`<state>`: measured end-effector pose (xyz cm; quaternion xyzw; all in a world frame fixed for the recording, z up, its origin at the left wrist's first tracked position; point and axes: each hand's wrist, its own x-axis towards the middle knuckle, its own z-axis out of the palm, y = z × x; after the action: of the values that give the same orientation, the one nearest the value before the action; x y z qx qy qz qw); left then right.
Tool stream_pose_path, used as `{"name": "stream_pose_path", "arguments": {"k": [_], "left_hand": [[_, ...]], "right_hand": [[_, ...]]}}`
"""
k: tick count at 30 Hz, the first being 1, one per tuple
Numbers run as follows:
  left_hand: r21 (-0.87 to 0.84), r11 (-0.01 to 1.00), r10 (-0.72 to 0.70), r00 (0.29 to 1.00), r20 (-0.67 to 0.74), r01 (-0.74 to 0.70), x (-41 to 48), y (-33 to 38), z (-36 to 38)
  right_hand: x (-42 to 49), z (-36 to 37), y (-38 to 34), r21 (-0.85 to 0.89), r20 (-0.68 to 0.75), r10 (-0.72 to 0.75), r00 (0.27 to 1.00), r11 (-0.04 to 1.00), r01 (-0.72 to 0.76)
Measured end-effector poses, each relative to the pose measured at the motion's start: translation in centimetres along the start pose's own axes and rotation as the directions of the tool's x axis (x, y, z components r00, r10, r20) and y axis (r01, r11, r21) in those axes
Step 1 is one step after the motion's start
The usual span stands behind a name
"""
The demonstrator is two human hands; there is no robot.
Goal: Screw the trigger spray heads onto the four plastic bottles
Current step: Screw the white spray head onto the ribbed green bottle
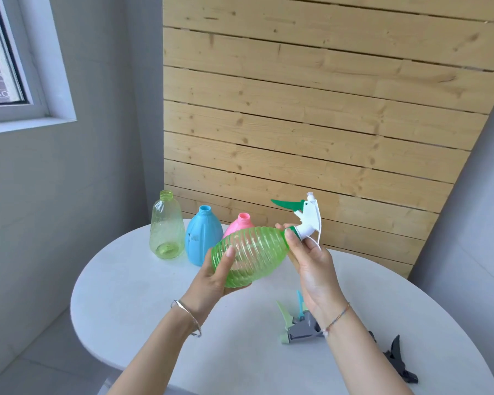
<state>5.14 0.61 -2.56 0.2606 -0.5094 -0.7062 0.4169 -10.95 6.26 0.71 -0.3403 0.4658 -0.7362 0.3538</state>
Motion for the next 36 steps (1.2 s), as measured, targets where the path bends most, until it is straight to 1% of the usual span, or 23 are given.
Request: {"name": "stream_pose_path", "arguments": {"k": [2,4,6,8,10,13,15,16,17,18,19,20,21,22,24,26,28,33,36], "left_hand": [[0.027,0.997,0.074,0.996,-0.047,-0.073,-0.1,0.0,0.3],[0.071,0.993,0.099,0.992,-0.077,-0.094,-0.2,-0.1,0.6],[0.040,0.997,0.071,0.995,-0.071,-0.068,-0.2,-0.1,0.7],[-0.029,1.000,-0.004,0.999,-0.044,0.003,-0.1,0.0,0.9],[-0.086,0.992,-0.097,0.995,-0.013,0.095,0.0,0.1,1.3],[-0.169,0.956,-0.241,0.970,0.018,0.241,0.4,0.1,1.6],[-0.193,0.935,-0.298,0.954,0.033,0.298,0.7,0.1,1.4],[-0.171,0.936,-0.306,0.952,0.029,0.306,0.9,0.1,1.2],[-0.112,0.948,-0.299,0.954,0.002,0.297,1.0,0.1,1.0],[-0.022,0.962,-0.272,0.961,-0.054,0.271,1.3,0.2,0.8],[0.092,0.969,-0.215,0.967,-0.137,0.229,1.5,0.2,0.4],[0.223,0.958,-0.129,0.967,-0.220,0.179,1.7,0.2,0.0],[0.352,0.927,-0.029,0.961,-0.275,0.129,1.9,0.1,-0.6],[0.456,0.886,0.054,0.955,-0.290,0.089,2.0,0.0,-1.1],[0.583,0.811,0.134,0.954,-0.268,0.050,2.3,-0.1,-2.1],[0.633,0.773,0.154,0.955,-0.254,0.044,2.5,-0.3,-2.8],[0.648,0.760,0.158,0.953,-0.257,0.049,2.7,-0.5,-3.2],[0.654,0.756,0.188,0.949,-0.253,0.025,3.0,-0.4,-3.4],[0.653,0.758,0.201,0.947,-0.252,0.013,3.2,-0.2,-3.4]], "right_hand": [[0.0,0.2,-0.1,0.021,-0.022,-0.005,1.000,1.000,0.005],[-0.1,0.3,-0.1,0.022,-0.048,0.000,0.999,1.000,0.001],[-0.3,0.2,-0.2,0.007,-0.077,0.006,0.997,1.000,-0.005],[-0.4,0.2,-0.4,-0.043,-0.098,-0.018,0.995,0.999,0.014],[-0.4,0.1,-0.9,-0.069,-0.027,-0.034,0.999,0.997,0.032],[-0.2,-0.2,-1.9,-0.074,0.162,-0.060,0.985,0.995,0.073],[0.0,-0.5,-2.4,-0.116,0.241,-0.084,0.967,0.987,0.115],[0.1,-0.6,-2.7,-0.157,0.247,-0.114,0.962,0.975,0.156],[0.4,-0.7,-2.9,-0.208,0.225,-0.155,0.962,0.957,0.203],[0.9,-0.8,-3.1,-0.263,0.183,-0.202,0.962,0.933,0.246],[1.5,-1.0,-3.3,-0.319,0.135,-0.243,0.960,0.907,0.275],[2.3,-1.2,-3.4,-0.382,0.098,-0.274,0.957,0.877,0.290],[3.1,-1.4,-3.4,-0.451,0.079,-0.288,0.954,0.843,0.292],[3.9,-1.6,-3.2,-0.518,0.079,-0.285,0.955,0.807,0.283],[5.3,-1.8,-2.4,-0.616,0.092,-0.240,0.967,0.749,0.244],[6.3,-1.9,-1.3,-0.665,0.102,-0.195,0.976,0.716,0.212],[7.2,-2.1,-0.3,-0.706,0.111,-0.169,0.979,0.680,0.198],[8.7,-2.7,1.2,-0.762,0.118,-0.115,0.986,0.627,0.164],[9.0,-2.6,1.7,-0.771,0.132,-0.102,0.986,0.615,0.167]]}}
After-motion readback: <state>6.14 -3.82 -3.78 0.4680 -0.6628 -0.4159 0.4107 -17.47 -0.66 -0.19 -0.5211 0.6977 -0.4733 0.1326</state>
